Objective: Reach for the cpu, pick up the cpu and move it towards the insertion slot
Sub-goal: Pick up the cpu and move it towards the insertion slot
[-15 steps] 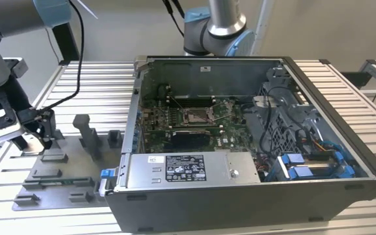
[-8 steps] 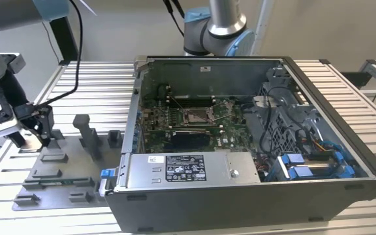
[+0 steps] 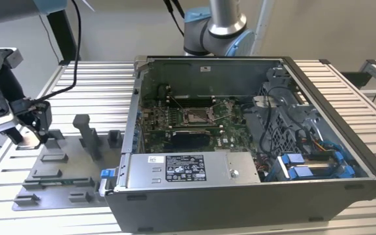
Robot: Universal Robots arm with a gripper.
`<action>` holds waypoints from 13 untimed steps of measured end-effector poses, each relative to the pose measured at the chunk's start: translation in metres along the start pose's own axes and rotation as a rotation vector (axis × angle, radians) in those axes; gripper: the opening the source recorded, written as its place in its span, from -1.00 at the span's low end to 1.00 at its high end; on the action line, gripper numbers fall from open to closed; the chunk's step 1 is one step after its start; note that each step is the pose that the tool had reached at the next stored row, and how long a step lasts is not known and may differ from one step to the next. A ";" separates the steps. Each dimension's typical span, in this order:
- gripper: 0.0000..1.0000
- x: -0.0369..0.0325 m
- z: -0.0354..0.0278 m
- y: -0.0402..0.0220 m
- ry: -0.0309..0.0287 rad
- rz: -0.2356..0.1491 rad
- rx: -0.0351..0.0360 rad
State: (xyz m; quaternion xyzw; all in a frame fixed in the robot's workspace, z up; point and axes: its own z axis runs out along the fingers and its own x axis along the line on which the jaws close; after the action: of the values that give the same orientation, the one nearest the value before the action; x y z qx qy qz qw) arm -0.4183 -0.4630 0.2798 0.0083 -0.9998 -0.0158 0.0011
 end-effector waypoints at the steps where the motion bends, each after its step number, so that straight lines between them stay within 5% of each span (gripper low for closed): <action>1: -1.00 0.0000 -0.0014 0.0000 0.0001 0.000 0.0001; 13: -1.00 0.0001 -0.0167 0.0006 0.0001 0.000 0.0000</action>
State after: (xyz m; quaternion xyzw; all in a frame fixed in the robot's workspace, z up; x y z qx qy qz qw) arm -0.4183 -0.4629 0.2965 0.0082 -0.9998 -0.0158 0.0011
